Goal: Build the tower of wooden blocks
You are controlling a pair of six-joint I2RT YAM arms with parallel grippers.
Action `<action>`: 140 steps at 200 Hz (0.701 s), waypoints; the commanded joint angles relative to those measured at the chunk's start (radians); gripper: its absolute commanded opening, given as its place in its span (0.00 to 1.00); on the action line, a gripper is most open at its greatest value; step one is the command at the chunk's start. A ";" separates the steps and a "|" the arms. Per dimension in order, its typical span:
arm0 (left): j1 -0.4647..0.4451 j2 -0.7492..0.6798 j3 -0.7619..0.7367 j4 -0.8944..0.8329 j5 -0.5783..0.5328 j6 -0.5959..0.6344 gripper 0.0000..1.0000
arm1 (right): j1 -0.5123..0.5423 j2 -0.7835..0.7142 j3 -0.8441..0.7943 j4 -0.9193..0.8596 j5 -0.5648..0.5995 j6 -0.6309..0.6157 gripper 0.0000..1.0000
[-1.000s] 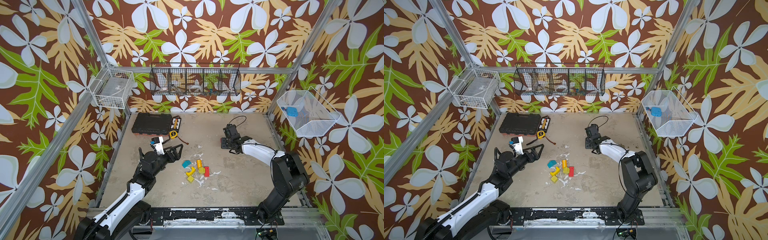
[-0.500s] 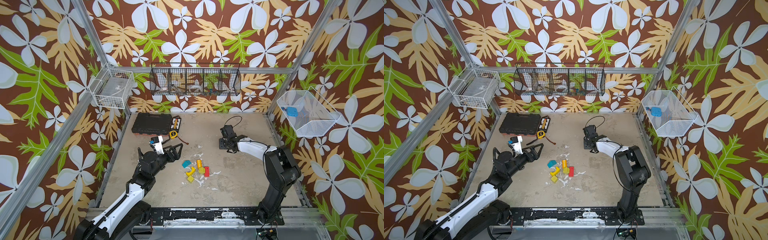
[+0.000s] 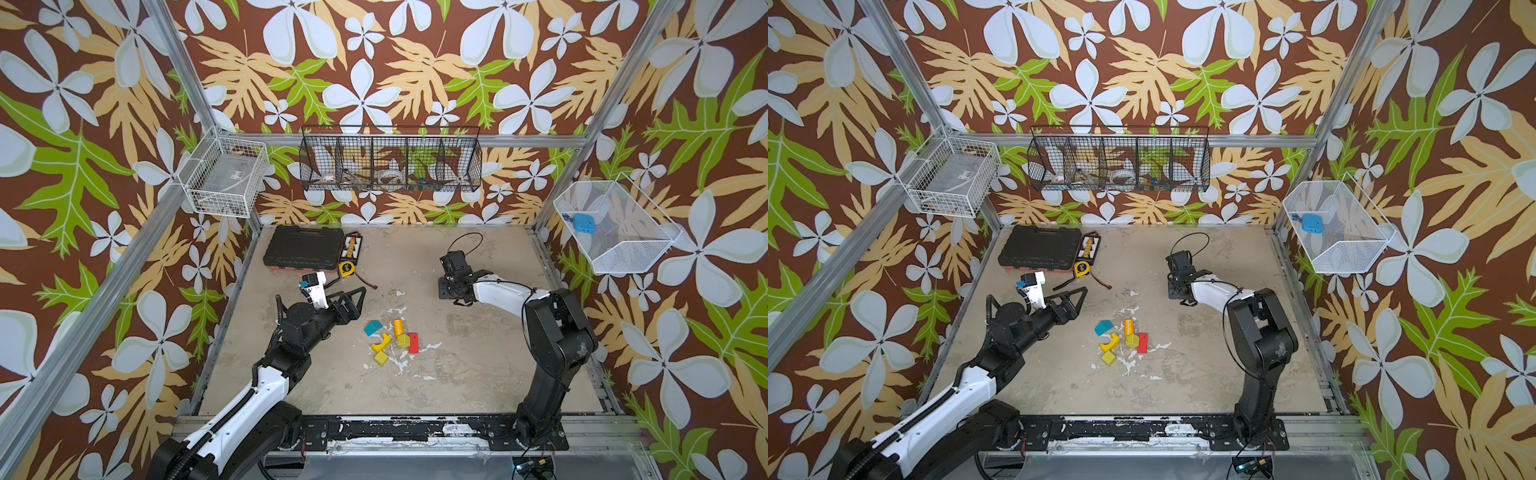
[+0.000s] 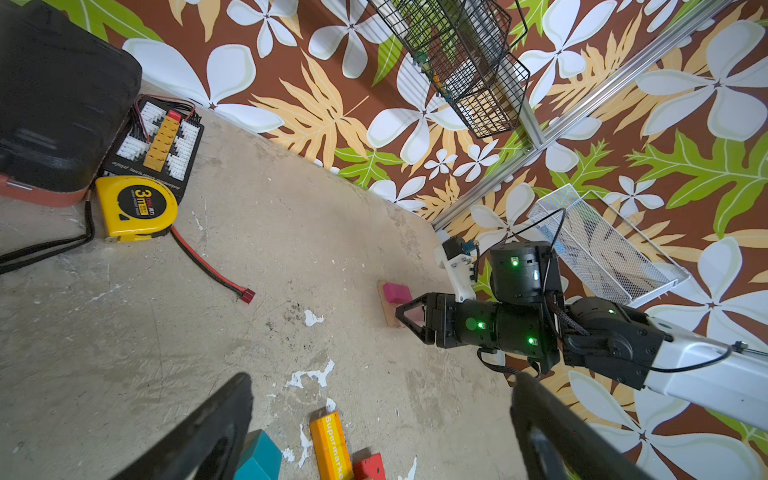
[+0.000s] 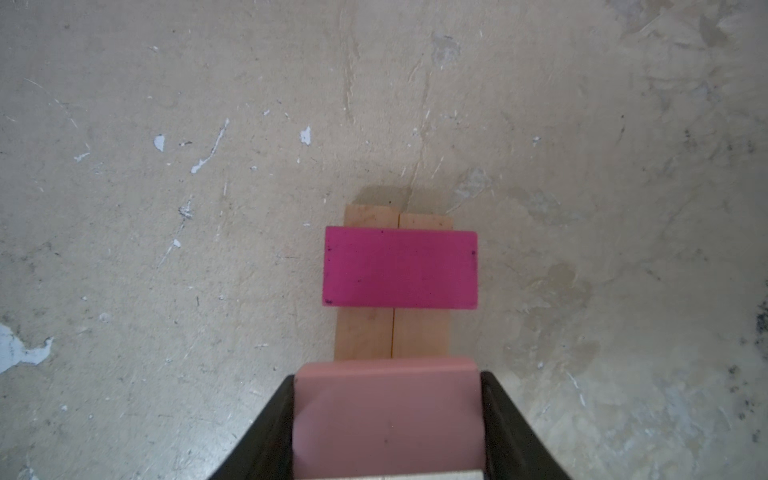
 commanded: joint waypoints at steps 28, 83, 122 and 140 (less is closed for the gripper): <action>0.001 -0.005 0.009 0.006 0.007 0.013 0.98 | -0.001 -0.007 0.017 0.003 -0.007 0.016 0.43; 0.001 -0.007 0.012 0.000 0.006 0.017 0.98 | -0.001 0.029 0.067 -0.024 0.011 0.026 0.42; 0.001 -0.004 0.011 0.004 0.004 0.017 0.98 | 0.000 0.030 0.064 -0.022 0.024 0.023 0.43; 0.001 0.004 0.012 0.003 0.006 0.016 0.98 | 0.000 0.034 0.062 -0.019 0.026 0.021 0.43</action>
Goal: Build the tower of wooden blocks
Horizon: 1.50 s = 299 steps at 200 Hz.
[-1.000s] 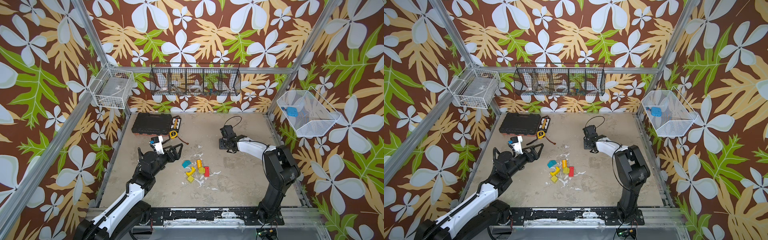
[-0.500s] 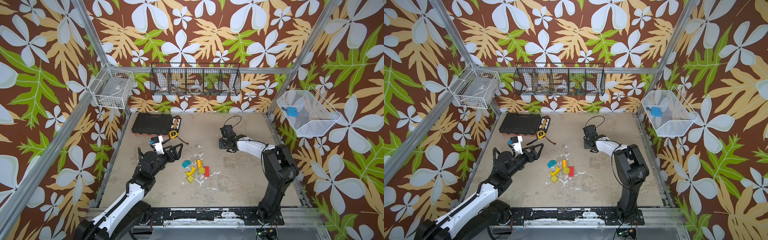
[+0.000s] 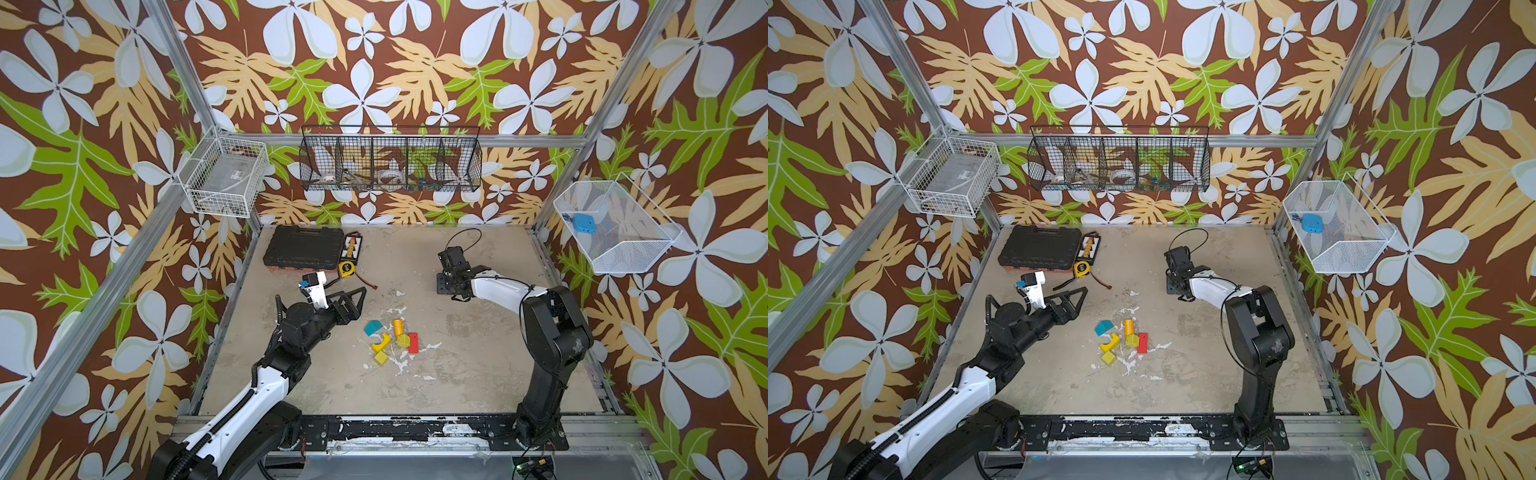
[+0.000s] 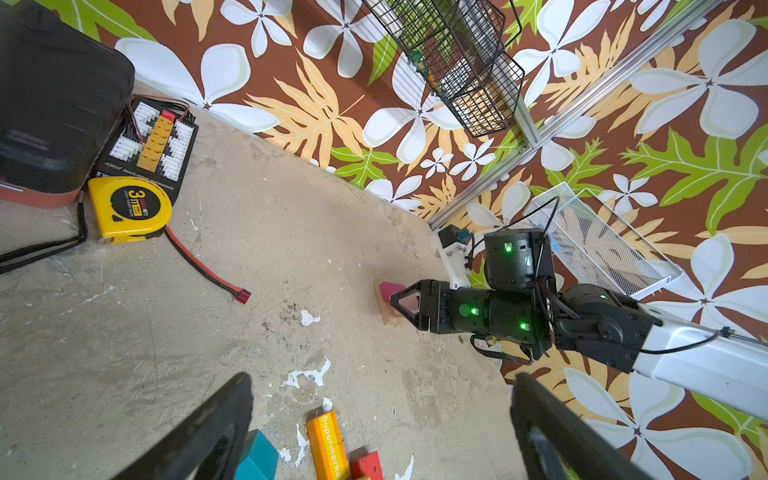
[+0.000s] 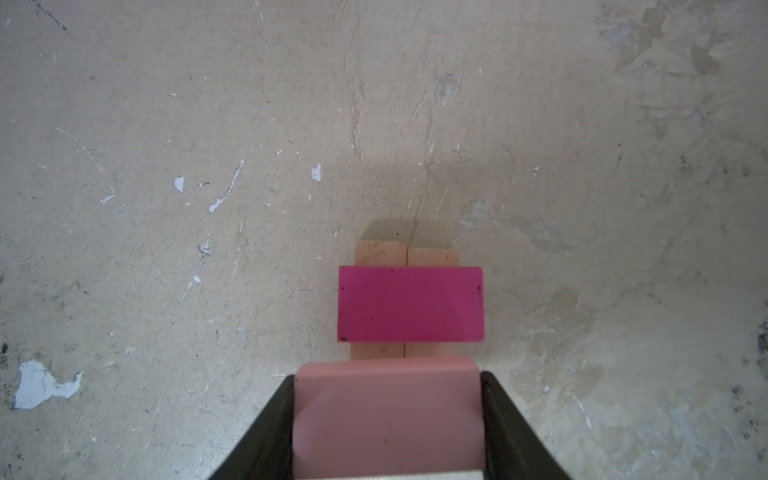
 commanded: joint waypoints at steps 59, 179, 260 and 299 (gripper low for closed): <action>0.001 0.008 0.010 0.003 -0.004 0.016 0.98 | -0.005 0.028 0.007 -0.010 0.021 -0.001 0.45; 0.001 0.013 0.010 0.007 -0.002 0.015 0.98 | -0.020 0.054 0.012 -0.007 0.001 0.001 0.49; 0.001 0.019 0.010 0.010 0.002 0.012 0.98 | -0.025 0.064 0.018 -0.011 -0.004 0.001 0.51; 0.001 0.018 0.009 0.009 0.004 0.011 0.98 | -0.026 0.067 0.018 -0.010 -0.009 0.002 0.57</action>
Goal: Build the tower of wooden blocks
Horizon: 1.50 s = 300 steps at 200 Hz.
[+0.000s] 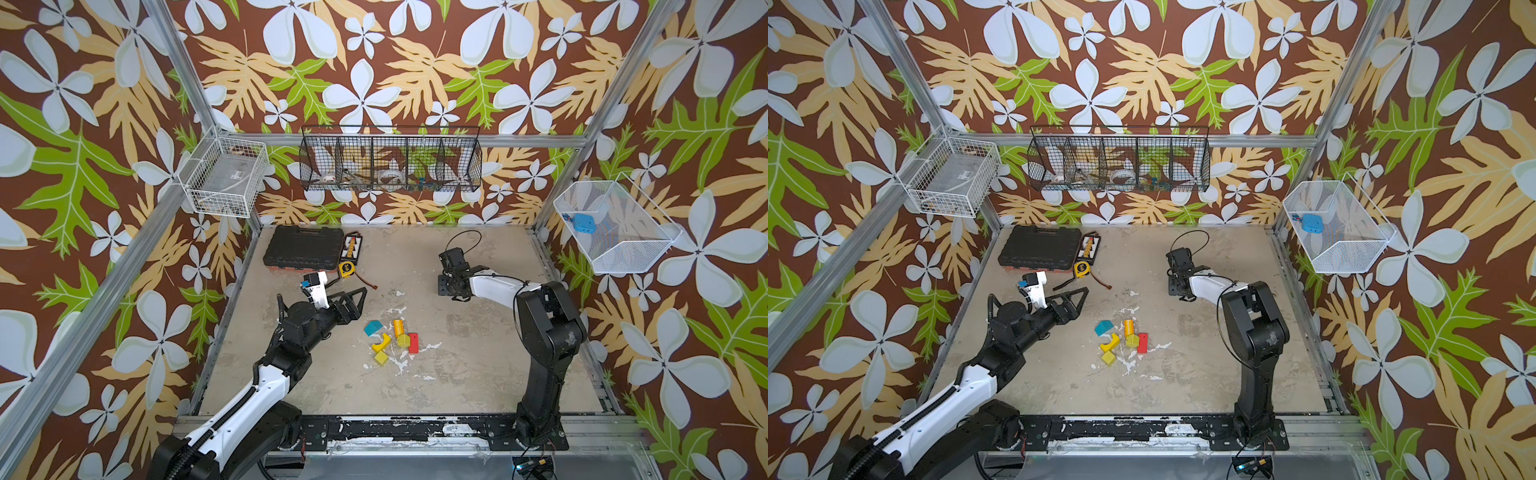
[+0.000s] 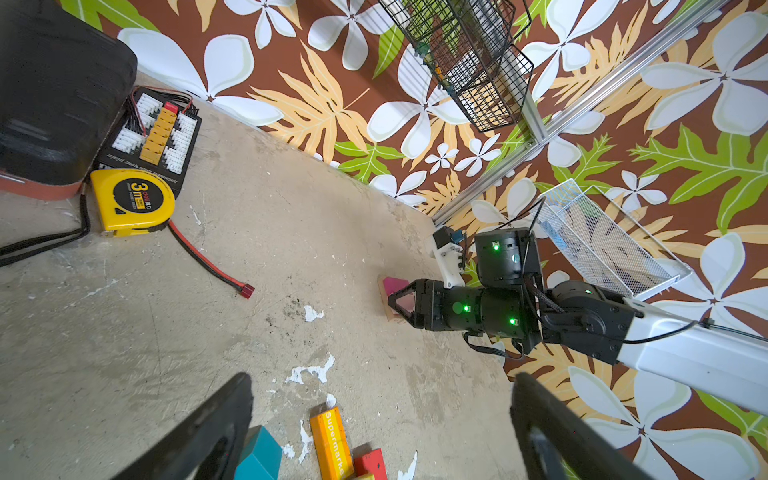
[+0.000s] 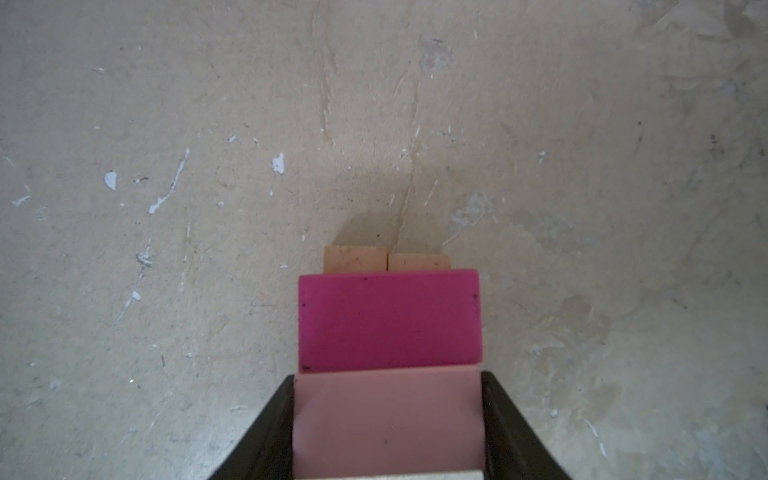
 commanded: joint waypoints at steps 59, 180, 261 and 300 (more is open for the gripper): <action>0.001 0.001 0.007 0.012 0.002 0.013 0.98 | -0.001 0.012 0.006 -0.016 -0.012 0.003 0.68; 0.001 0.009 0.007 0.014 0.006 0.011 0.98 | -0.004 -0.005 -0.004 -0.018 0.005 0.009 0.73; 0.001 0.012 0.007 0.015 0.007 0.011 0.98 | -0.014 0.000 -0.004 -0.018 -0.011 0.012 0.70; 0.001 0.015 0.007 0.017 0.010 0.010 0.98 | -0.013 0.001 -0.003 -0.016 -0.020 0.011 0.69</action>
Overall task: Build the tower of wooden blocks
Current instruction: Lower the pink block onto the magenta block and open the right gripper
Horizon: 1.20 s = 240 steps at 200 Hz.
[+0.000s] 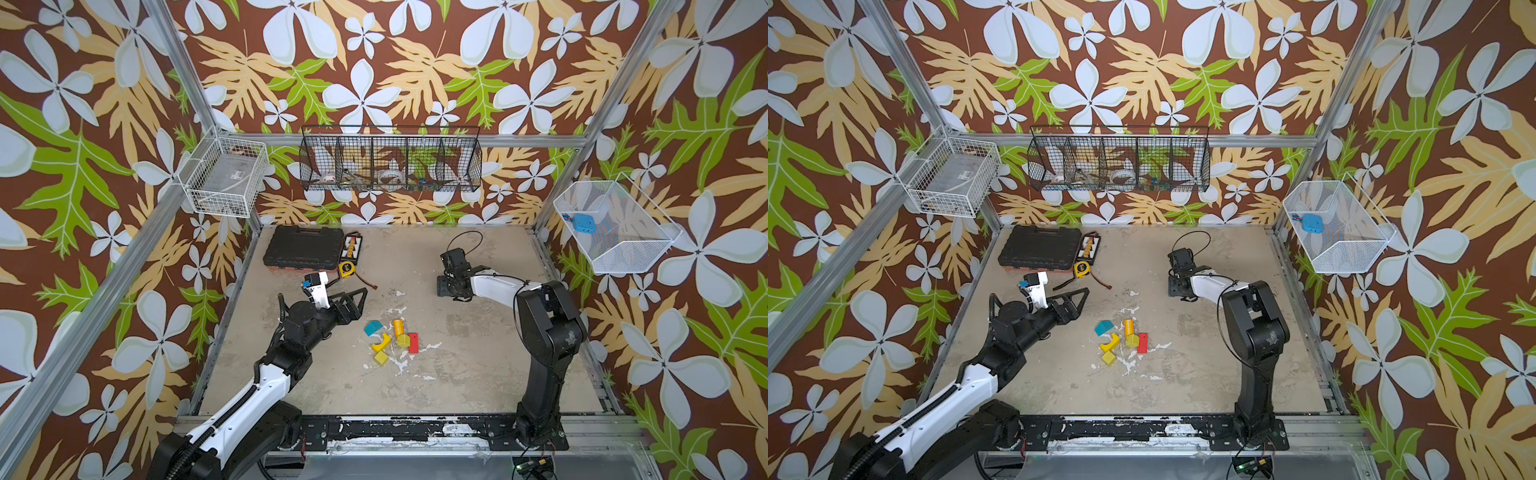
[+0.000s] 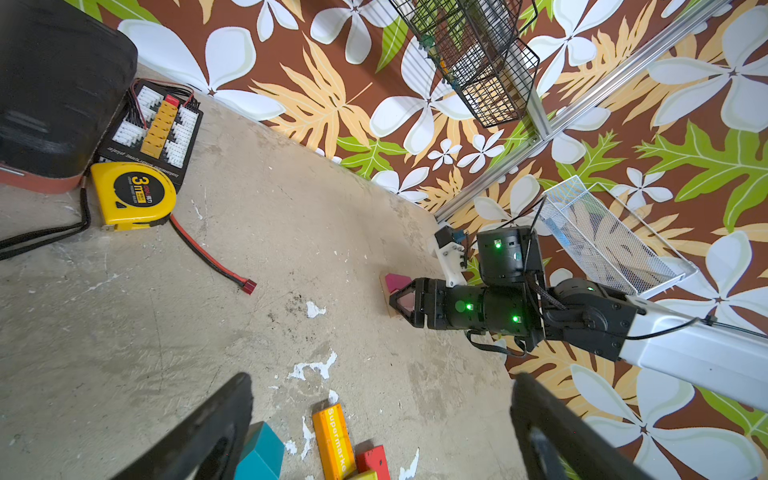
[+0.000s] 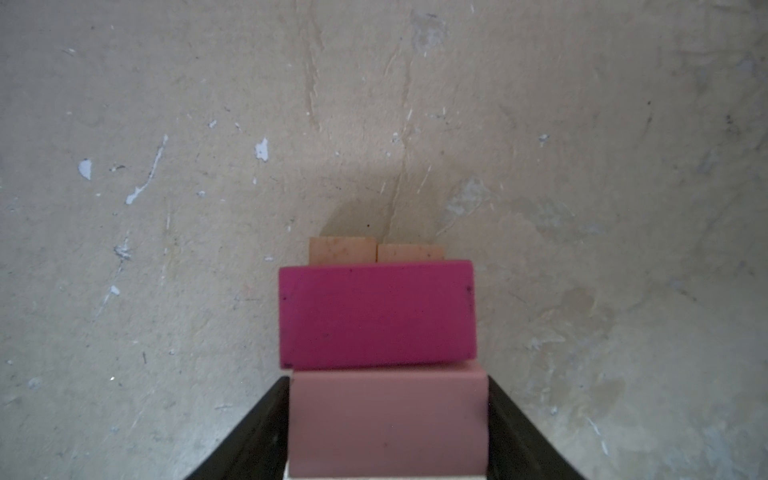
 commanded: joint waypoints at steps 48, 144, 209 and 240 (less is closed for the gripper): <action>0.001 0.004 0.007 0.019 0.007 0.008 0.98 | -0.001 0.001 0.000 -0.003 -0.007 0.007 0.69; 0.001 0.019 0.007 0.025 0.013 0.006 0.98 | -0.001 0.006 0.003 -0.004 -0.014 0.009 0.68; 0.001 0.020 0.007 0.027 0.015 0.006 0.97 | -0.001 -0.001 0.002 0.000 -0.015 0.007 0.68; 0.001 0.019 0.007 0.027 0.015 0.006 0.97 | 0.000 -0.007 -0.001 0.004 -0.017 0.007 0.68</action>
